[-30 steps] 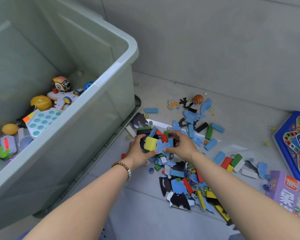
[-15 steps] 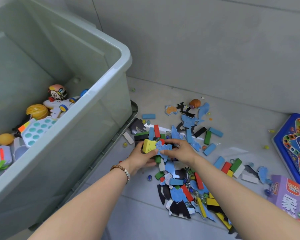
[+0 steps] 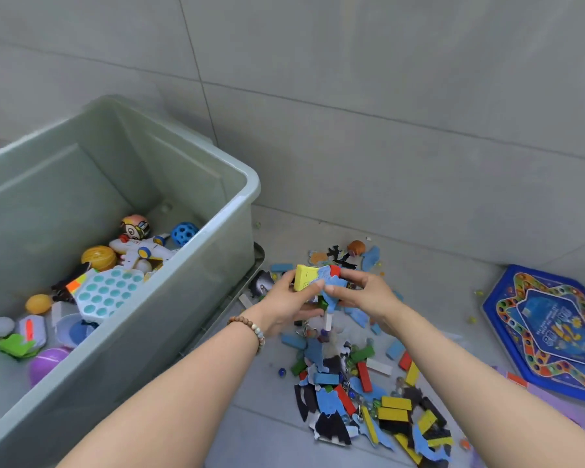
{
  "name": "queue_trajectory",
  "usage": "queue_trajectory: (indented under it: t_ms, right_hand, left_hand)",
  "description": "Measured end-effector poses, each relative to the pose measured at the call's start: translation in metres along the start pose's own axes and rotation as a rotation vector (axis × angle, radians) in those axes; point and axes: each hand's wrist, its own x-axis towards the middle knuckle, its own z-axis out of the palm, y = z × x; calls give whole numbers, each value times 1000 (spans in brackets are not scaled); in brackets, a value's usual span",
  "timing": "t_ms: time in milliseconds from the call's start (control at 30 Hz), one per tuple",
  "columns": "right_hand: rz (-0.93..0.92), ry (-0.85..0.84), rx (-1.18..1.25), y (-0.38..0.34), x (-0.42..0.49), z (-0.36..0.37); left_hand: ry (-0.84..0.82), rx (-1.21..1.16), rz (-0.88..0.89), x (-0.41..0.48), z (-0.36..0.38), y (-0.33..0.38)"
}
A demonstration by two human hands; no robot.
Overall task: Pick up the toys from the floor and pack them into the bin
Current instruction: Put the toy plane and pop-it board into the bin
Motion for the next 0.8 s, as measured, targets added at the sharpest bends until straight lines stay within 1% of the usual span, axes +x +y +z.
queue_trajectory:
  t_ms: [133, 233, 333, 467, 600, 733, 800]
  right_hand:
    - [-136, 51, -66, -72, -43, -9]
    - [-239, 78, -72, -128, -76, 3]
    - [-311, 38, -99, -173, -94, 33]
    - [-381, -65, -120, -217, -105, 108]
    - [-383, -180, -117, -226, -94, 200]
    - [-330, -299, -172, -202, -58, 277]
    - [-292, -295, -201, -186, -40, 301]
  left_hand:
    - [-65, 42, 143, -43, 22, 61]
    - [-66, 59, 242, -87, 23, 107]
    - [-35, 66, 324, -133, 3, 144]
    - [58, 67, 402, -193, -61, 172]
    - [211, 20, 396, -232, -143, 166]
    - [348, -33, 344, -238, -214, 138]
    - [442, -4, 302, -231, -242, 122]
